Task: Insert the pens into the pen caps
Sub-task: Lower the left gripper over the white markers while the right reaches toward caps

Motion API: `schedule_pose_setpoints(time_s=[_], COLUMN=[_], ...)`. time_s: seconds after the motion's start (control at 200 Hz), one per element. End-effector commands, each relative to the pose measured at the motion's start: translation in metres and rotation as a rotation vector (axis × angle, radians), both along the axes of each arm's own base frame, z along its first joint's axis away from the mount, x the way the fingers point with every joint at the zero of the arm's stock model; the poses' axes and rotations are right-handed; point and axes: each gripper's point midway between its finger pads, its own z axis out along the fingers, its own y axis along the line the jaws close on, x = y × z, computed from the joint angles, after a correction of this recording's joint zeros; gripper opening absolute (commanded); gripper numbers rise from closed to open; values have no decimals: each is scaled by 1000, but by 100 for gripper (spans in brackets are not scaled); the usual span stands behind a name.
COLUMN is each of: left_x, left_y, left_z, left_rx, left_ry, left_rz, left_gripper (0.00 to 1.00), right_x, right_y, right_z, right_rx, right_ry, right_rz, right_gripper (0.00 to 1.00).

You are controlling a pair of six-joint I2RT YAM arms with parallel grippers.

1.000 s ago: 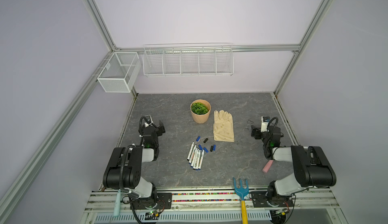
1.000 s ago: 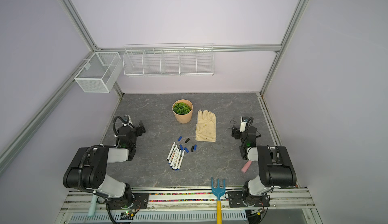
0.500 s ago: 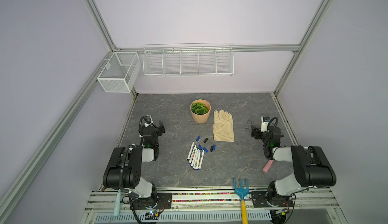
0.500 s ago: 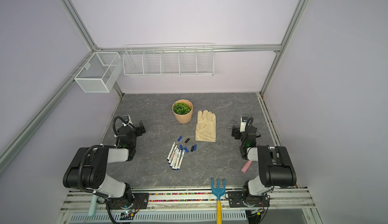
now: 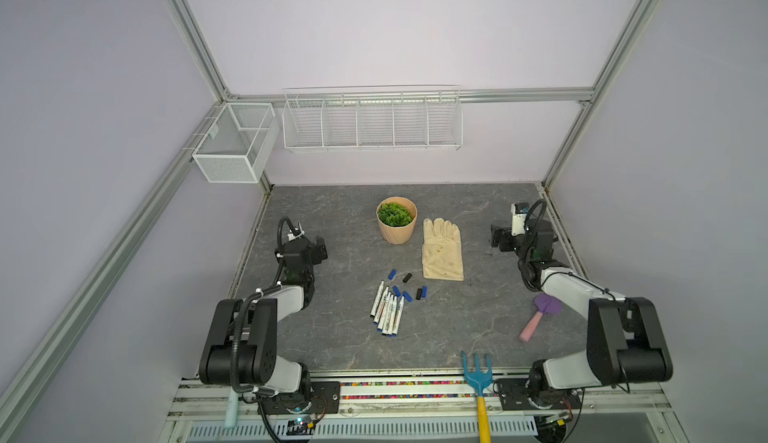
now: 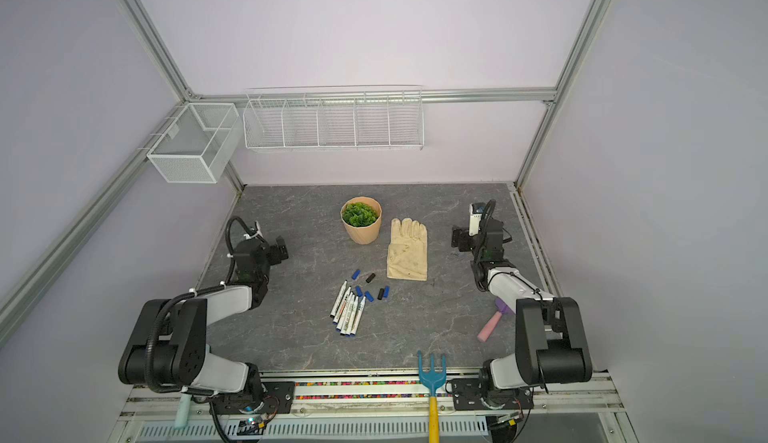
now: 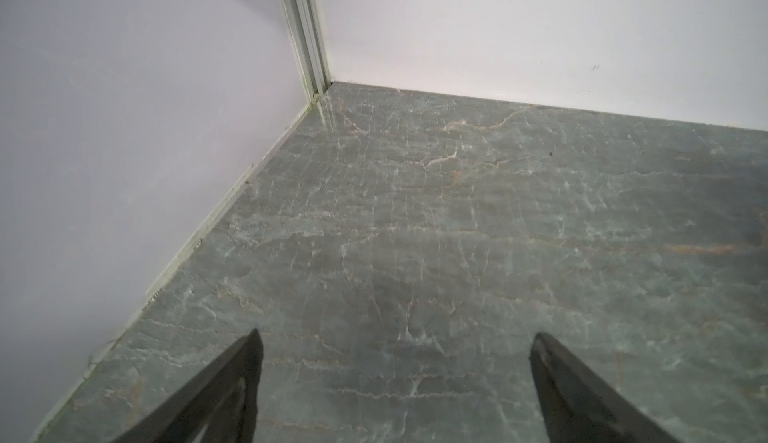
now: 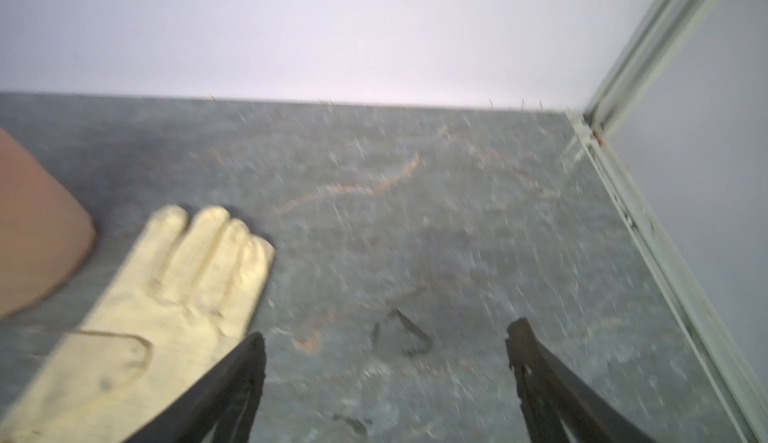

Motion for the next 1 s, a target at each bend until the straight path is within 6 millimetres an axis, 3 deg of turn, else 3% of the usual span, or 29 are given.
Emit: schedule_pose_setpoints(time_s=[0.0,0.1,0.18,0.215,0.23,0.27,0.385,0.45,0.52,0.71,0.995], left_x=[-12,-34,-64,-80,-87,-106,-155,-176,-193,-208,-192], left_y=[-12,-45,-67,-81,-87,-101,-139,-154,-164,-160,-180], left_z=[35,43,32,24,21,13,-12,-29,-43,-54,-71], left_rx=[72,-15,-117,-143,-154,-175,-282,-385,-467,-477,-367], left_ry=[21,-6,69,117,132,173,294,367,440,539,694], left_rz=[52,-3,3,-29,-40,-79,-223,-295,-347,-316,-303], left_gripper=[99,99,99,99,99,99,99,99,99,98,94], right_x=[-23,-46,-67,-79,-80,-91,-114,-127,-132,-129,-132], right_y=[20,75,104,113,120,133,155,174,181,190,198], right_z=[-2,9,20,15,26,29,32,30,27,22,13], right_rx=[151,145,109,88,89,55,7,38,62,72,69], right_ry=[123,175,189,220,208,216,232,259,263,275,320], right_rz=[-86,9,69,83,98,143,246,360,382,389,414], right_gripper=[91,91,89,89,89,89,90,91,91,92,92])
